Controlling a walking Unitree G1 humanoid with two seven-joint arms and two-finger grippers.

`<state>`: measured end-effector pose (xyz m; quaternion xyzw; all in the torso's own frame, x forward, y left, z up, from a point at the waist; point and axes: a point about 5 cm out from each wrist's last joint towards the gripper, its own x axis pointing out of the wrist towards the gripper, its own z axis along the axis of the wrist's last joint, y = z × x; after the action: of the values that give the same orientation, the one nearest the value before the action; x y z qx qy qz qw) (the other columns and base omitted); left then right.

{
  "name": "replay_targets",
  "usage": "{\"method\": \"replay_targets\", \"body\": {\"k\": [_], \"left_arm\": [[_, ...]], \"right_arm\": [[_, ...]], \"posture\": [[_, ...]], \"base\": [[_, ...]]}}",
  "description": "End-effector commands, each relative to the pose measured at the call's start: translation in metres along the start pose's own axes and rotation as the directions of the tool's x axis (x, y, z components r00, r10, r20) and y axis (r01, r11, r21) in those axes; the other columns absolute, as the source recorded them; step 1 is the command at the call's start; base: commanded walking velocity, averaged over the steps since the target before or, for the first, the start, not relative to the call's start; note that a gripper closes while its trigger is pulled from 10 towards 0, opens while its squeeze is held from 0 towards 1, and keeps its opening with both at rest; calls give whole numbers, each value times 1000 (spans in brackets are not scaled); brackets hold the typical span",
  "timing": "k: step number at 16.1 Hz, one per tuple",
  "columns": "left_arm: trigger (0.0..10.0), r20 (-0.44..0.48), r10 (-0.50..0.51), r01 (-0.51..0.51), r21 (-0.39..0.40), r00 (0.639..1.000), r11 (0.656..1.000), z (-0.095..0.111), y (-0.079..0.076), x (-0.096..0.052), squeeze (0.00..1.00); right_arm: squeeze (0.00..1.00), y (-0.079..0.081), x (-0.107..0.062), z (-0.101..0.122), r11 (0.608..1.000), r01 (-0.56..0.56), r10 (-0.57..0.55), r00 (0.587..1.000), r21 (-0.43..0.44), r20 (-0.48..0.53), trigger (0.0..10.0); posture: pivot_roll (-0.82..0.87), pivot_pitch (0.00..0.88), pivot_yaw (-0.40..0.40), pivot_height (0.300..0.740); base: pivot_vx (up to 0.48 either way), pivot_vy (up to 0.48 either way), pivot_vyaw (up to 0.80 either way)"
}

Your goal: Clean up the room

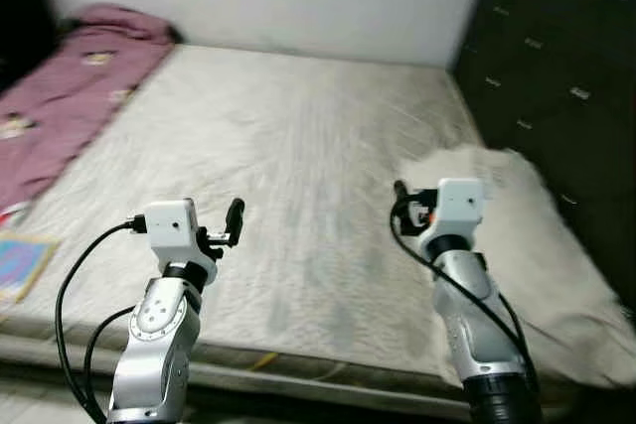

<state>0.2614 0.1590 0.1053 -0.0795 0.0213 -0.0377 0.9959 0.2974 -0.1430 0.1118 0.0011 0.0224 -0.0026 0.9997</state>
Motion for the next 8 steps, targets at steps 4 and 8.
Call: {"method": "replay_targets", "body": {"k": [4, 8], "left_arm": [[10000, 12, 17, -17, -9, 1000, 1000, 5, 4, 0, 0], [10000, 6, 29, -28, -22, 1000, 999, 4, 6, 0, 0]], "right_arm": [[0, 7, 2, 1, 1000, -30, 30, 1000, 7, -6, 10000], [0, 8, 2, -1, 1000, -31, 31, 999, 0, -20, 10000]], "posture": [[68, 0, -36, 740], [67, 0, -35, 740]], "base": [[0, 480, -389], [0, 480, -102]]}}
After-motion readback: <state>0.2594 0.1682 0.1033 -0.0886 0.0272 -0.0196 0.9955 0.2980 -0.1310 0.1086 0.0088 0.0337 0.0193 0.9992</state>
